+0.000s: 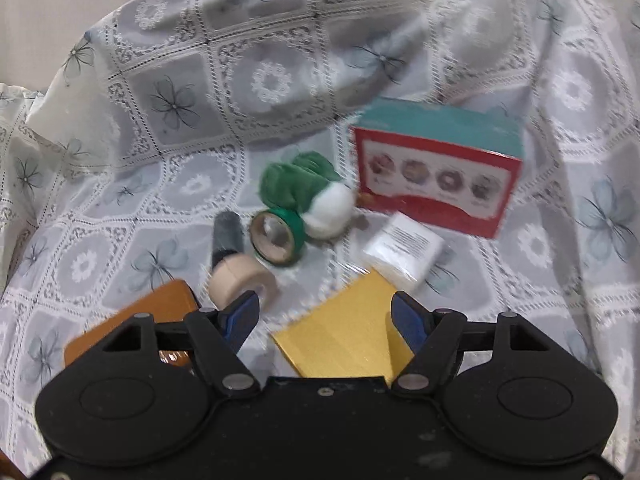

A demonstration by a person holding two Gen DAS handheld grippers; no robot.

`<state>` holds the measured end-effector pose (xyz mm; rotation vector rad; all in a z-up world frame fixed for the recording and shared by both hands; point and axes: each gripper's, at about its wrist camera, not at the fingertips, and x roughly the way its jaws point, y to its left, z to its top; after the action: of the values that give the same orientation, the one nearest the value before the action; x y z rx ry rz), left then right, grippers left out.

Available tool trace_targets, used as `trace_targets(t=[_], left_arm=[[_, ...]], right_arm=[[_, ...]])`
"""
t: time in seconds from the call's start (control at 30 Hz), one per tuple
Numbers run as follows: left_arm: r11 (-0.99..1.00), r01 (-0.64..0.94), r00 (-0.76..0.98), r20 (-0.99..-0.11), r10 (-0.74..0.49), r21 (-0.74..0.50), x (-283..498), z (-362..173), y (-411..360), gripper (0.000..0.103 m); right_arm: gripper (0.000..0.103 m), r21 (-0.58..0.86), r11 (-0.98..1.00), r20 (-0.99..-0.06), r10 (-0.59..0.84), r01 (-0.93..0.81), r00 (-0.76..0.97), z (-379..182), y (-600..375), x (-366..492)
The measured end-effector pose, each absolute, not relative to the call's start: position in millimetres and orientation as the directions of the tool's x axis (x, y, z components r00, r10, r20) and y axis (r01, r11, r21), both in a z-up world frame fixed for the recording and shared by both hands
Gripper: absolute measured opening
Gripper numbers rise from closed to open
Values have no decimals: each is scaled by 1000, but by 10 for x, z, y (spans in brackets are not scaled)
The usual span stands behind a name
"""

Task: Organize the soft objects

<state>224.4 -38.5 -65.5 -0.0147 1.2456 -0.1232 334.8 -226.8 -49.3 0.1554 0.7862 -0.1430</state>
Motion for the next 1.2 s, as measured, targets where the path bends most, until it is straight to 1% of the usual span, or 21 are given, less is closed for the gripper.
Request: trace_targets(t=[0.2,0.3,0.5,0.6,0.7,0.9,1.0,1.2], left_arm=[[994,61,310,-945,-101,-86,2279,-695,-305,70],[995,50,312,-945,-99,-88,2315,-694,-267,70],[995,50,357,-929,-94,-82,2486,-591,-274,70],[995,59,388,-917,-92,-75,2584,-528,-310,70],[996,70,413,-907,-86,-63,2708,-488,-355,70],[995,85,444,-892,-79,-45,2874,-477,-434,70],[995,93,442,-894,-73,-35,2900,-504,-479,70],[993,119,424,-902,-76,-28,2896,-562,-578,70]], right_arm=[[72,34,986,-745,-85,165,662,-659,-2052,3710],[72,-23,990,-734,-113,142,670,-718,-1909,3848],[72,45,993,-709,-43,106,704,-636,-1935,3949],[75,108,985,-680,-28,138,733,-543,-2092,3868],[75,164,968,-675,-32,192,737,-512,-2295,3823],[77,207,919,-663,-121,336,739,-523,-2712,3651],[77,213,892,-681,-158,399,715,-606,-2849,3610],[78,177,887,-711,-185,426,679,-762,-2857,3710]])
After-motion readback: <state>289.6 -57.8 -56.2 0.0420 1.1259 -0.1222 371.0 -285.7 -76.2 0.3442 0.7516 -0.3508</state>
